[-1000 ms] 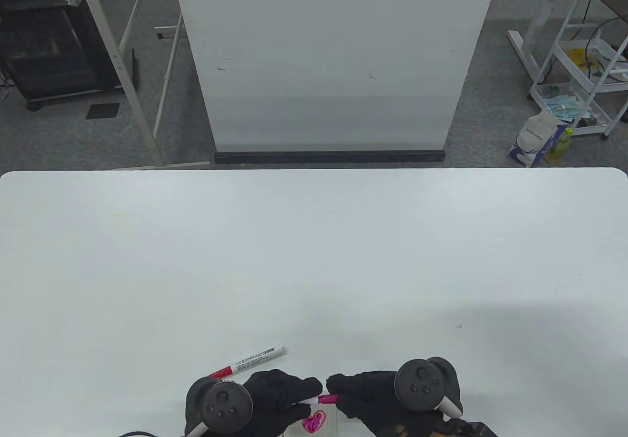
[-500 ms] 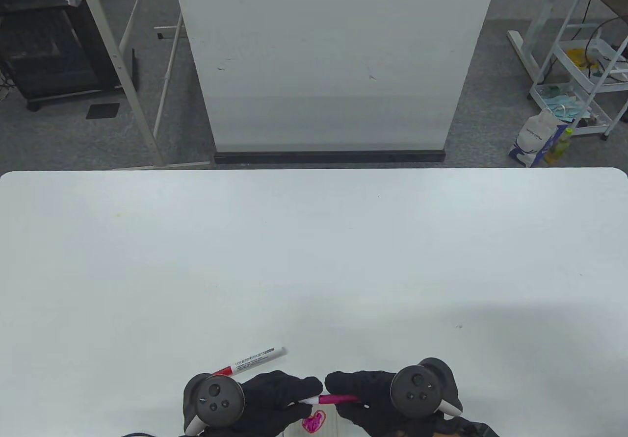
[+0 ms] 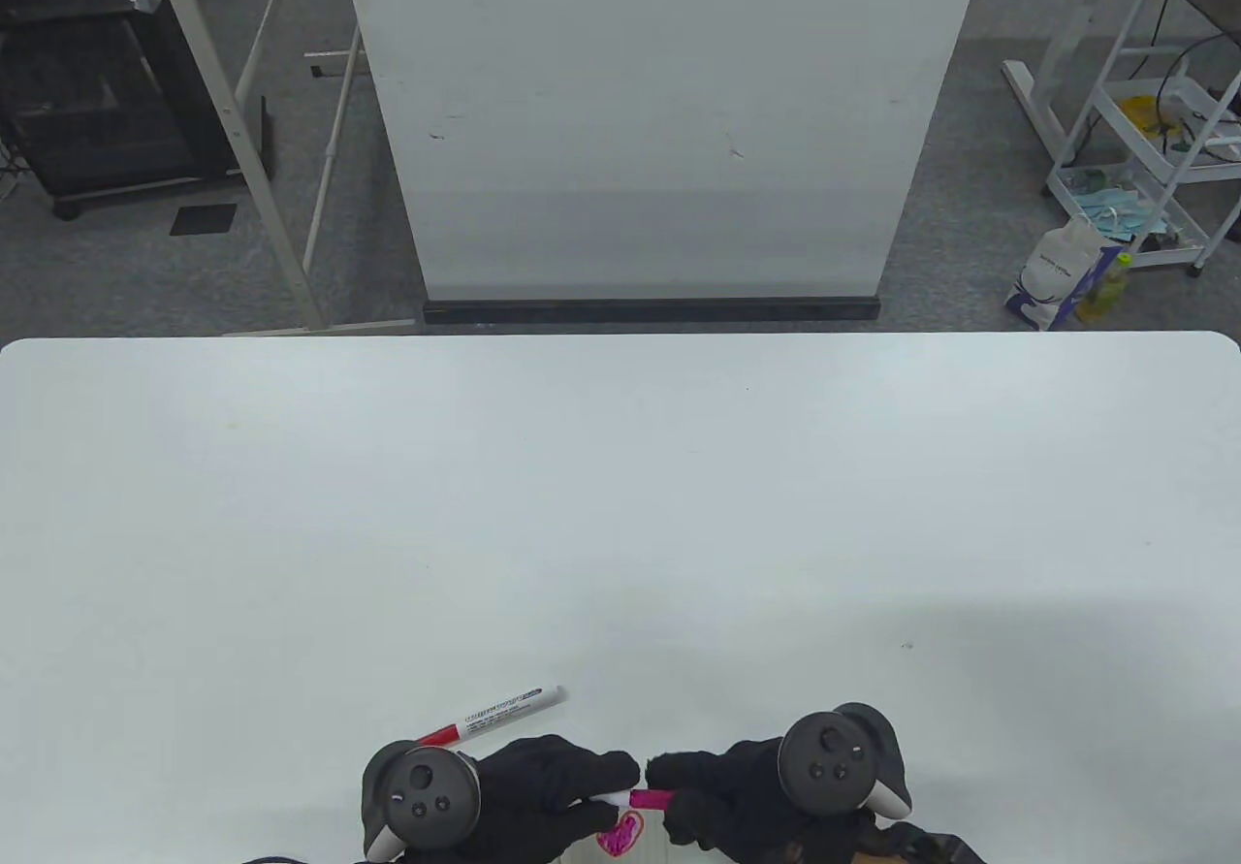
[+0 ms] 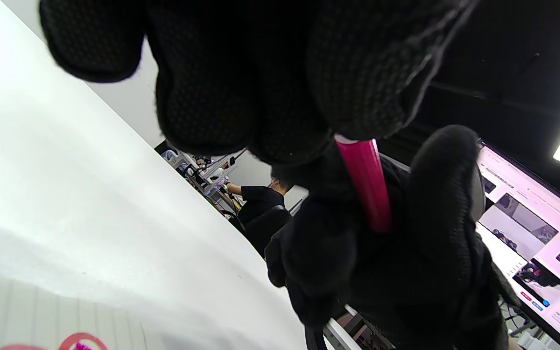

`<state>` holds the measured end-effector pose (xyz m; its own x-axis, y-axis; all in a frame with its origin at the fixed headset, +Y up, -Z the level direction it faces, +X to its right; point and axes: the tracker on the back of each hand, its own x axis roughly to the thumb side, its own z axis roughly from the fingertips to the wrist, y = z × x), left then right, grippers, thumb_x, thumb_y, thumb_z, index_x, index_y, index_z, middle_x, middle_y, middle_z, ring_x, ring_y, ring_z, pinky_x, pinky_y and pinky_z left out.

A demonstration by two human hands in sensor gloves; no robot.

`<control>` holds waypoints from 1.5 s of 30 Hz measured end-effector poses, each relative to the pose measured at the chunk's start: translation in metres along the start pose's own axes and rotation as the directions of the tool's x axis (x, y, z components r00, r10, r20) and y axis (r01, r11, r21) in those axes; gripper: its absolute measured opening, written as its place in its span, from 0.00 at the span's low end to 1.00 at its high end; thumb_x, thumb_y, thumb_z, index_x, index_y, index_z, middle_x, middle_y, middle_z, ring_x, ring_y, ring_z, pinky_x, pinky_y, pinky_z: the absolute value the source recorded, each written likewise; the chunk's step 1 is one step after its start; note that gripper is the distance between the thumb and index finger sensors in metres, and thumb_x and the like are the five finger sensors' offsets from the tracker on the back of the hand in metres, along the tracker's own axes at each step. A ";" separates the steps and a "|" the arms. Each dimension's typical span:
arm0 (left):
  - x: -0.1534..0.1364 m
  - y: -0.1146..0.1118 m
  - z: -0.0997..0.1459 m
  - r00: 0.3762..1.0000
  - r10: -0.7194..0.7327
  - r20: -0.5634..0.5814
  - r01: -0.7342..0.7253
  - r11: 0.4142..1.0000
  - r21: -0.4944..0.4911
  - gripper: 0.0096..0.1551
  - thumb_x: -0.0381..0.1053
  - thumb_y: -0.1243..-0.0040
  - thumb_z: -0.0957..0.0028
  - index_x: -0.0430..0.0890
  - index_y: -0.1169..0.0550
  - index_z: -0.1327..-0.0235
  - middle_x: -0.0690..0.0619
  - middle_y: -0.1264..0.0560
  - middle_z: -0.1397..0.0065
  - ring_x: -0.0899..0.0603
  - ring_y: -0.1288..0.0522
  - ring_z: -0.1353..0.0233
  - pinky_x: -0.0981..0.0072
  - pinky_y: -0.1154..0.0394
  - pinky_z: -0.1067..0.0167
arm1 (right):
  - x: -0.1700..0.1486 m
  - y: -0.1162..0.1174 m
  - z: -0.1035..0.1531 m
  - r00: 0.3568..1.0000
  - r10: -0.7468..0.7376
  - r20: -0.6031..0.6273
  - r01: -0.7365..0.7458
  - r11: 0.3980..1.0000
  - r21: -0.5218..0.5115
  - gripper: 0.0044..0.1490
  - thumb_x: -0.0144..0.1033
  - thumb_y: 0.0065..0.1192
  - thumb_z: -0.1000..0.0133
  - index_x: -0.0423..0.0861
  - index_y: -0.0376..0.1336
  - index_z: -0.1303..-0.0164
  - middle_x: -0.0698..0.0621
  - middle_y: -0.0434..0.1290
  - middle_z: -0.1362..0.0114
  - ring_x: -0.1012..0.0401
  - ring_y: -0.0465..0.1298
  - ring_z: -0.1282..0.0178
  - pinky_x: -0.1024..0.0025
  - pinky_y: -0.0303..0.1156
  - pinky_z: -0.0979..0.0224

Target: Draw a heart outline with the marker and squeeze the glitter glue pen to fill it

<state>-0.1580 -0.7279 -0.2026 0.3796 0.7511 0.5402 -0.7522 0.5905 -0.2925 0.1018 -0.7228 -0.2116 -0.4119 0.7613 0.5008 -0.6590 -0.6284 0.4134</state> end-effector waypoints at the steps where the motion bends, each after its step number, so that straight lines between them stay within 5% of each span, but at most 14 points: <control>1: -0.001 0.001 0.000 1.000 0.007 -0.007 -0.007 1.000 0.005 0.23 0.50 0.29 0.53 0.51 0.17 0.43 0.50 0.13 0.46 0.41 0.16 0.45 0.35 0.28 0.37 | 0.002 0.000 0.000 1.000 0.029 0.010 -0.029 1.000 0.005 0.50 0.65 0.58 0.57 0.40 0.66 0.35 0.44 0.83 0.50 0.55 0.86 0.64 0.54 0.77 0.45; 5: -0.005 0.003 -0.001 0.998 0.053 -0.027 -0.053 0.998 0.021 0.23 0.50 0.29 0.52 0.50 0.17 0.43 0.50 0.13 0.46 0.41 0.16 0.45 0.35 0.28 0.37 | 0.012 -0.004 0.003 0.974 0.214 0.077 -0.210 0.976 -0.056 0.44 0.53 0.67 0.55 0.44 0.61 0.31 0.45 0.78 0.41 0.56 0.85 0.57 0.53 0.76 0.42; 8: -0.005 0.003 0.000 0.998 0.063 -0.030 -0.063 0.998 0.022 0.23 0.51 0.30 0.52 0.50 0.17 0.43 0.50 0.13 0.46 0.41 0.16 0.45 0.35 0.28 0.37 | 0.018 -0.007 0.007 0.949 0.287 0.130 -0.271 0.954 -0.131 0.35 0.48 0.67 0.54 0.48 0.67 0.37 0.47 0.82 0.46 0.57 0.86 0.59 0.55 0.78 0.43; 12: -0.003 0.002 0.001 0.999 0.034 -0.013 -0.034 0.999 0.023 0.23 0.50 0.29 0.53 0.50 0.17 0.43 0.50 0.13 0.46 0.41 0.16 0.46 0.34 0.28 0.37 | 0.020 -0.003 0.008 0.941 0.303 0.148 -0.283 0.948 -0.143 0.33 0.51 0.62 0.55 0.44 0.73 0.45 0.47 0.86 0.55 0.59 0.89 0.66 0.58 0.80 0.46; 18: 0.000 0.002 0.002 0.999 -0.045 0.015 0.044 0.999 0.027 0.23 0.51 0.29 0.53 0.50 0.17 0.44 0.50 0.13 0.47 0.41 0.15 0.46 0.35 0.27 0.37 | 0.006 0.002 0.002 0.999 0.037 0.010 -0.037 0.999 -0.037 0.40 0.56 0.49 0.53 0.37 0.78 0.58 0.47 0.90 0.69 0.59 0.90 0.79 0.59 0.81 0.51; 22: -0.002 0.003 0.001 1.000 -0.024 -0.011 0.025 0.999 0.036 0.23 0.51 0.29 0.53 0.50 0.17 0.44 0.50 0.13 0.47 0.41 0.15 0.46 0.35 0.27 0.38 | 0.004 -0.001 0.002 0.998 0.058 0.013 -0.057 0.997 -0.053 0.50 0.67 0.56 0.57 0.41 0.67 0.37 0.45 0.84 0.50 0.55 0.87 0.64 0.54 0.77 0.45; 25: -0.005 0.004 0.001 0.999 0.019 -0.033 -0.018 0.999 0.047 0.23 0.51 0.29 0.53 0.49 0.17 0.43 0.49 0.13 0.47 0.41 0.15 0.47 0.35 0.27 0.38 | 0.013 -0.001 0.003 0.979 0.194 0.057 -0.190 0.980 -0.064 0.47 0.57 0.67 0.55 0.46 0.58 0.30 0.46 0.75 0.37 0.54 0.84 0.52 0.53 0.76 0.42; 27: -0.006 0.005 0.001 0.999 0.029 -0.036 -0.028 0.998 0.048 0.23 0.51 0.29 0.53 0.49 0.17 0.43 0.49 0.13 0.47 0.41 0.15 0.47 0.34 0.27 0.37 | 0.019 -0.001 0.005 0.958 0.266 0.103 -0.255 0.961 -0.108 0.39 0.48 0.67 0.53 0.47 0.61 0.33 0.47 0.77 0.39 0.56 0.85 0.53 0.54 0.76 0.42; 30: -0.004 0.002 0.001 1.000 0.010 -0.022 -0.009 1.000 0.030 0.23 0.51 0.29 0.53 0.49 0.17 0.44 0.50 0.13 0.47 0.41 0.15 0.47 0.35 0.27 0.37 | 0.022 -0.001 0.008 0.939 0.315 0.137 -0.295 0.944 -0.151 0.34 0.50 0.63 0.53 0.47 0.68 0.39 0.47 0.82 0.45 0.57 0.87 0.57 0.56 0.78 0.44; 34: -0.004 0.001 0.001 1.000 0.000 -0.020 0.001 0.999 0.032 0.23 0.51 0.29 0.53 0.49 0.17 0.44 0.49 0.13 0.47 0.41 0.15 0.47 0.34 0.27 0.37 | 0.022 0.002 0.008 0.935 0.332 0.123 -0.313 0.937 -0.153 0.36 0.53 0.54 0.53 0.41 0.73 0.47 0.47 0.87 0.58 0.60 0.90 0.68 0.59 0.80 0.48; 37: -0.003 0.000 0.001 0.998 -0.059 -0.002 0.059 0.998 0.021 0.23 0.51 0.29 0.53 0.50 0.16 0.44 0.50 0.12 0.47 0.41 0.15 0.47 0.35 0.27 0.38 | 0.014 0.004 0.005 0.980 0.197 0.036 -0.193 0.976 -0.099 0.40 0.55 0.47 0.53 0.38 0.76 0.54 0.47 0.89 0.67 0.60 0.90 0.77 0.60 0.81 0.52; 39: -0.004 0.001 0.001 0.999 -0.035 -0.012 0.036 0.999 0.022 0.23 0.51 0.29 0.53 0.50 0.16 0.44 0.50 0.12 0.47 0.41 0.15 0.47 0.34 0.27 0.37 | 0.011 0.003 0.004 0.989 0.148 0.010 -0.146 0.984 -0.101 0.45 0.59 0.46 0.54 0.38 0.72 0.45 0.46 0.89 0.64 0.58 0.90 0.75 0.58 0.80 0.51; 41: -0.006 0.002 0.001 0.999 -0.020 -0.030 0.021 0.999 0.038 0.23 0.51 0.29 0.53 0.49 0.16 0.44 0.49 0.12 0.48 0.41 0.15 0.47 0.34 0.27 0.38 | 0.010 0.000 0.003 0.990 0.137 0.017 -0.134 0.986 -0.095 0.51 0.66 0.55 0.57 0.40 0.64 0.34 0.45 0.84 0.52 0.56 0.88 0.67 0.55 0.78 0.47; 45: -0.008 0.004 0.001 0.999 0.019 -0.046 -0.017 0.999 0.045 0.23 0.51 0.29 0.53 0.49 0.16 0.44 0.50 0.12 0.48 0.41 0.15 0.47 0.34 0.27 0.37 | 0.022 -0.001 0.008 0.929 0.355 0.105 -0.335 0.928 -0.165 0.40 0.52 0.69 0.55 0.45 0.64 0.34 0.48 0.81 0.46 0.59 0.87 0.61 0.56 0.78 0.44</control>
<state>-0.1645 -0.7319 -0.2079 0.3894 0.7749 0.4979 -0.7819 0.5638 -0.2661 0.0987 -0.7063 -0.1951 -0.5504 0.4678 0.6915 -0.5772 -0.8117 0.0898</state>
